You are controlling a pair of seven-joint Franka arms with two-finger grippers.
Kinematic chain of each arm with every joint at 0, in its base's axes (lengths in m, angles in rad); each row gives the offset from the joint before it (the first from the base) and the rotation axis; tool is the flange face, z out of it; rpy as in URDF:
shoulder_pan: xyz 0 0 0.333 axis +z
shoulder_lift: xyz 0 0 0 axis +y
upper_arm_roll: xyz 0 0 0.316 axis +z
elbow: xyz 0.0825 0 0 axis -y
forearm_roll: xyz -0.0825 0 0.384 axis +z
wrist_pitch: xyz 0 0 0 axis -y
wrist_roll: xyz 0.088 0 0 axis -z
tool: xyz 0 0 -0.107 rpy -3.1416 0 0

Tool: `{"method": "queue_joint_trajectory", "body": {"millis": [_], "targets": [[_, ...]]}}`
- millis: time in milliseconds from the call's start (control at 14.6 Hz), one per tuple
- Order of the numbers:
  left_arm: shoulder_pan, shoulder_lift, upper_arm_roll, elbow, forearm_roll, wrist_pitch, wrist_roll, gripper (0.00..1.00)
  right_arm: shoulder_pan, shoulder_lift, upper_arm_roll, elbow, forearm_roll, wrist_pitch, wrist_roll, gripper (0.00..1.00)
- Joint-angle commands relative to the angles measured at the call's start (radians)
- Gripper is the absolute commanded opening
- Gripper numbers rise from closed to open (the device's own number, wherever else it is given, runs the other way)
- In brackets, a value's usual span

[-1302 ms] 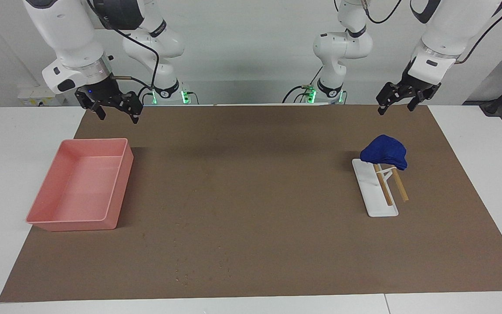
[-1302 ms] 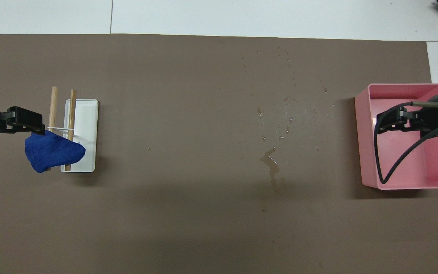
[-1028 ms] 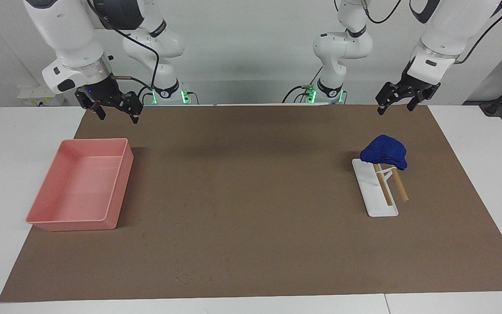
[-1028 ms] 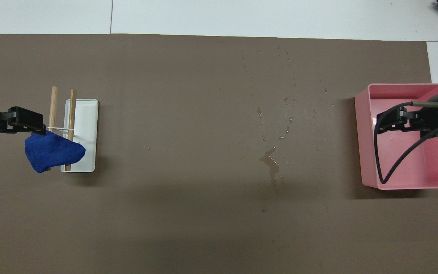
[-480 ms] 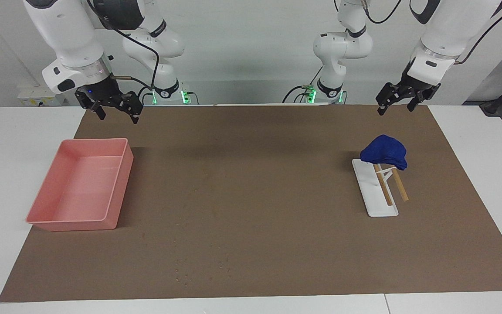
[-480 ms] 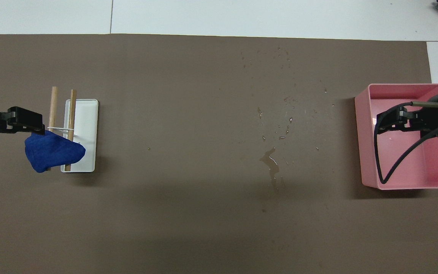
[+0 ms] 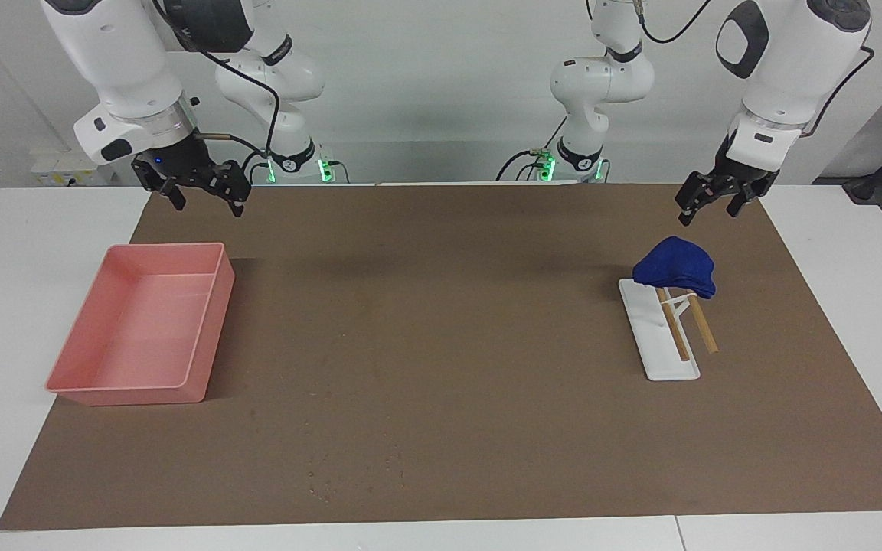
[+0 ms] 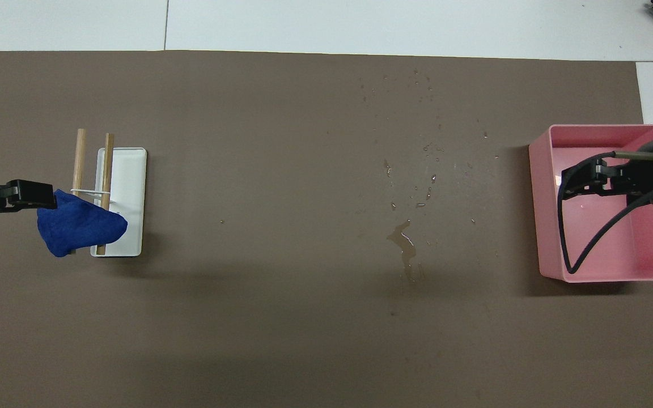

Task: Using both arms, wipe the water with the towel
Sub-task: 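Close the left gripper on the blue cloth in the white tray, then lift the blue cloth out of the white tray with the left gripper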

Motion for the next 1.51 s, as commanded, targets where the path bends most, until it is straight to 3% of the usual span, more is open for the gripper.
{"method": "queue_joint_trajectory", "body": {"millis": [0, 206, 411, 754, 1028, 1165, 1440], "targets": [[0.036, -0.028, -0.007, -0.094, 0.019, 0.111, 0.028, 1.00, -0.007, -0.020, 0.002, -0.023, 0.003, 0.001, 0.010, 1.00], [0.074, -0.002, -0.007, -0.183, 0.019, 0.230, 0.056, 1.00, -0.007, -0.020, 0.003, -0.023, 0.003, 0.001, 0.010, 1.00], [0.079, 0.067, -0.007, -0.191, 0.019, 0.284, 0.053, 1.00, -0.007, -0.022, 0.003, -0.023, 0.003, 0.001, 0.010, 1.00], [0.081, 0.068, -0.008, -0.283, 0.018, 0.401, 0.053, 1.00, -0.007, -0.020, 0.002, -0.023, 0.003, 0.001, 0.010, 1.00], [0.079, 0.064, -0.008, -0.300, 0.018, 0.404, 0.047, 0.98, -0.007, -0.020, 0.003, -0.023, 0.003, 0.001, 0.010, 1.00], [0.076, 0.064, -0.008, -0.300, 0.018, 0.398, 0.036, 0.77, -0.007, -0.022, 0.002, -0.023, 0.003, 0.001, 0.010, 1.00], [0.065, 0.070, -0.008, -0.265, 0.018, 0.320, -0.065, 0.09, -0.007, -0.022, 0.003, -0.023, 0.003, 0.001, 0.010, 1.00]]}}
